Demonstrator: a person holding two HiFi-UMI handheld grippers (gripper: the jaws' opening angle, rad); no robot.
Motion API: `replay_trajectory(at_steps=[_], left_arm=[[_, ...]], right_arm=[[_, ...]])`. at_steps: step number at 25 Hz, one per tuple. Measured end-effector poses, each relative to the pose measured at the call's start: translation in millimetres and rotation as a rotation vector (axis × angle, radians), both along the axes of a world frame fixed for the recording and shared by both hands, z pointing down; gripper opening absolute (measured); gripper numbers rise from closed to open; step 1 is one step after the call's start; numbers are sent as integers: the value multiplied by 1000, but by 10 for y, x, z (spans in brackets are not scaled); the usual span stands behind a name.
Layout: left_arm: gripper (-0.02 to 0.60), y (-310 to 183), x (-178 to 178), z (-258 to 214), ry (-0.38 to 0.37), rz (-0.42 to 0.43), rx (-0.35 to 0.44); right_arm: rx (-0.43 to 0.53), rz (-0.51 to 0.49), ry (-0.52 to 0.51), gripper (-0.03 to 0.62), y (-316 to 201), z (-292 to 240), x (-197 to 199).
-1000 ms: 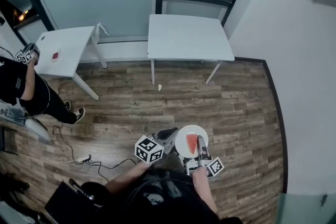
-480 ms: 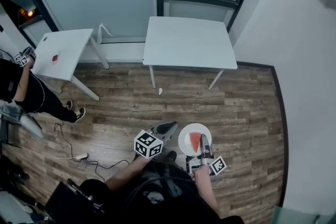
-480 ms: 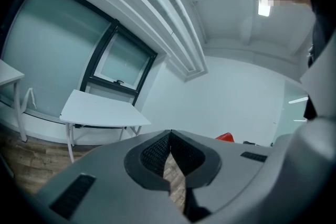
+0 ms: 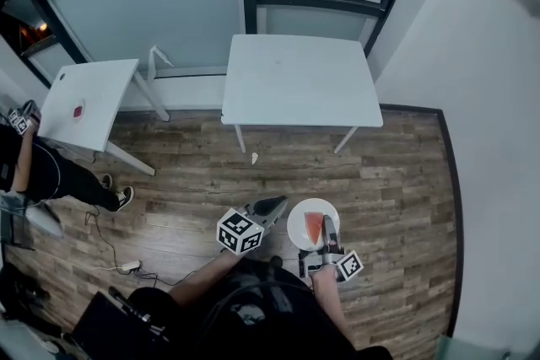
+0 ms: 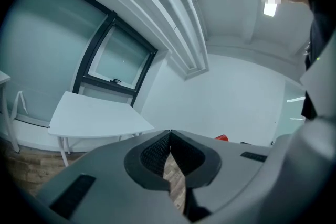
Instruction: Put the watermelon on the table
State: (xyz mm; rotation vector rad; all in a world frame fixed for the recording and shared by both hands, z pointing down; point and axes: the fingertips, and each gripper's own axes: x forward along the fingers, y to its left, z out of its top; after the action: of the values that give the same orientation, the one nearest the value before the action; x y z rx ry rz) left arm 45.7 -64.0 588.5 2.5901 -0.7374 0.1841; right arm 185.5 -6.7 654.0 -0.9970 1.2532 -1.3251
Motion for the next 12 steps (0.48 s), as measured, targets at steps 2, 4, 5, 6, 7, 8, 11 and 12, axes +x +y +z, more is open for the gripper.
replay_trajectory(at_steps=[2, 4, 5, 6, 7, 8, 11, 12], left_arm=[[6, -229, -2, -49, 14, 17, 11], [6, -430, -1, -67, 24, 41, 15], [6, -521, 2, -68, 29, 54, 14], [6, -604, 7, -69, 34, 68, 14], [6, -677, 18, -72, 40, 83, 13], [6, -743, 38, -70, 45, 99, 13], [6, -938, 153, -30, 47, 135, 3], [6, -993, 201, -21, 49, 142, -3]], right_arm=[[14, 5, 19, 48, -262, -78, -9], [38, 23, 38, 48, -494, -175, -16], [49, 35, 44, 48, -593, -219, -24], [59, 47, 50, 48, -678, -256, -39], [67, 55, 55, 48, -744, -280, -56], [69, 60, 60, 48, -794, -287, -66], [39, 78, 65, 48, -920, -241, 11], [29, 91, 59, 48, -962, -228, 68]])
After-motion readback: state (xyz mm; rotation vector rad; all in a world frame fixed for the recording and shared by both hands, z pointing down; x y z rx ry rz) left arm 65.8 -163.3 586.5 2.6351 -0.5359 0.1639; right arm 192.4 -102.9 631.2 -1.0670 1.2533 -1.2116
